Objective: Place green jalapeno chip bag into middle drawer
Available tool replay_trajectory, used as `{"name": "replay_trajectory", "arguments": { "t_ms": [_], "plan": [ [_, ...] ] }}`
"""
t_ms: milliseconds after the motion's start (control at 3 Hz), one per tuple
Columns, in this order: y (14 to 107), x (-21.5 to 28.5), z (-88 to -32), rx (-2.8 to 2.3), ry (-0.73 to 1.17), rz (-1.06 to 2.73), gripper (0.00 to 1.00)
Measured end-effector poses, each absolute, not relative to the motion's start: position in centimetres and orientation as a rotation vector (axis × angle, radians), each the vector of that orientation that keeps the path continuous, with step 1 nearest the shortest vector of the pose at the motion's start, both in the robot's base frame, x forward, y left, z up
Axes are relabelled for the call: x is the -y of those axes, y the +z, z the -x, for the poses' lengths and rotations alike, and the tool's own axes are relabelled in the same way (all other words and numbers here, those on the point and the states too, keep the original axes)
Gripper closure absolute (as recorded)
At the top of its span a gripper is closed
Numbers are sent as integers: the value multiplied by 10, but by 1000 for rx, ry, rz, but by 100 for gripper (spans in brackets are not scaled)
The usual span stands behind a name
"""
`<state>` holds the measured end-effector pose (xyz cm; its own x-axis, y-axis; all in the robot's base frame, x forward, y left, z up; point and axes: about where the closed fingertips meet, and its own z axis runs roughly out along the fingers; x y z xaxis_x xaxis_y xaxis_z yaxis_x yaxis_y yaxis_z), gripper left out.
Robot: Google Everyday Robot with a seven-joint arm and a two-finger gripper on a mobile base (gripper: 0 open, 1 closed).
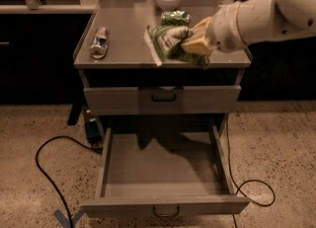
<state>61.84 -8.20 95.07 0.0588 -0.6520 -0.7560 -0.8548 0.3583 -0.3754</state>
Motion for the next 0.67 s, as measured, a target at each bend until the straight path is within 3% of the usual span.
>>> {"name": "replay_trajectory", "arguments": {
  "t_ms": [667],
  "plan": [
    [869, 59, -578, -1795, 375, 1425, 100]
  ]
}}
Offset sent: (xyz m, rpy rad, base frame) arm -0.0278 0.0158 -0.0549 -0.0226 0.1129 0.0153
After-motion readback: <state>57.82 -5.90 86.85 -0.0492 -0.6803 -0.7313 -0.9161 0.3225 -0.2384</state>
